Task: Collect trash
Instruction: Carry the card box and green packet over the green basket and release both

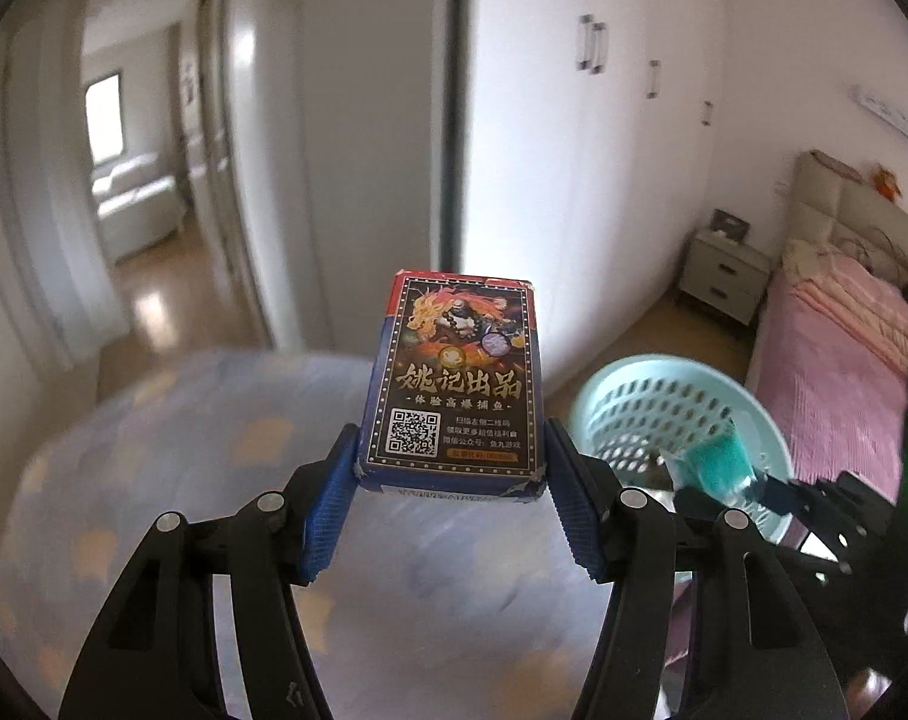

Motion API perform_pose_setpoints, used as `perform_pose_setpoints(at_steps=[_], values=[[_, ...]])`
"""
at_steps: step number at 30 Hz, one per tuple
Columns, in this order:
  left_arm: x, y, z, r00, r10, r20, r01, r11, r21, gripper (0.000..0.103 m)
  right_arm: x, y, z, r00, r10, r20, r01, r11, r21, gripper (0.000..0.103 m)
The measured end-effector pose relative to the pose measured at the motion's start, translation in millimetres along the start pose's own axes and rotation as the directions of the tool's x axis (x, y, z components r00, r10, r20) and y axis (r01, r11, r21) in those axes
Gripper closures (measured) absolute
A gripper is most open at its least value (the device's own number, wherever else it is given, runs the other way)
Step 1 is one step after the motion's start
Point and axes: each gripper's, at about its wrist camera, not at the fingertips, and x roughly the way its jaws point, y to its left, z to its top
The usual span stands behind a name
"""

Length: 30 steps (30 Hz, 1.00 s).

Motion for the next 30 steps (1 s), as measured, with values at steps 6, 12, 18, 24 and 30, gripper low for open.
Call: perform_pose_setpoints(at_steps=[6,12,18,24,30], values=[[6.5,-53.1,13.1,0.998,-0.057,0.021,0.055,0.995,0.086,0.045,2.1,-51.0,19.3,0.999,-0.036,0.008,0.035,0.994,0.1,0.056],[39.3,-94.9,16.5,0.993,-0.114,-0.018,0.116,0.985,0.13,0.045,20.7,-104.0,28.9,0.997,-0.069,-0.038,0.075,0.973,0.219,0.056],[80.2,-117.8,11.1,0.968,-0.229,-0.102,0.239,0.965,0.104,0.045,45.4,-144.9,28.4,0.99,-0.087,-0.111,0.115,0.954,0.277,0.055],[112.3,-119.7,4.1,0.937,-0.305,-0.168,0.317,0.947,0.045,0.044,55.5,-162.1,16.7,0.987,-0.076,-0.142,0.116,0.948,0.297,0.053],[120.0,-116.4,-1.7,0.935,-0.31,-0.17,0.317,0.948,0.017,0.033,44.4,-165.9,12.3,0.988,-0.086,-0.127,0.121,0.948,0.294,0.048]])
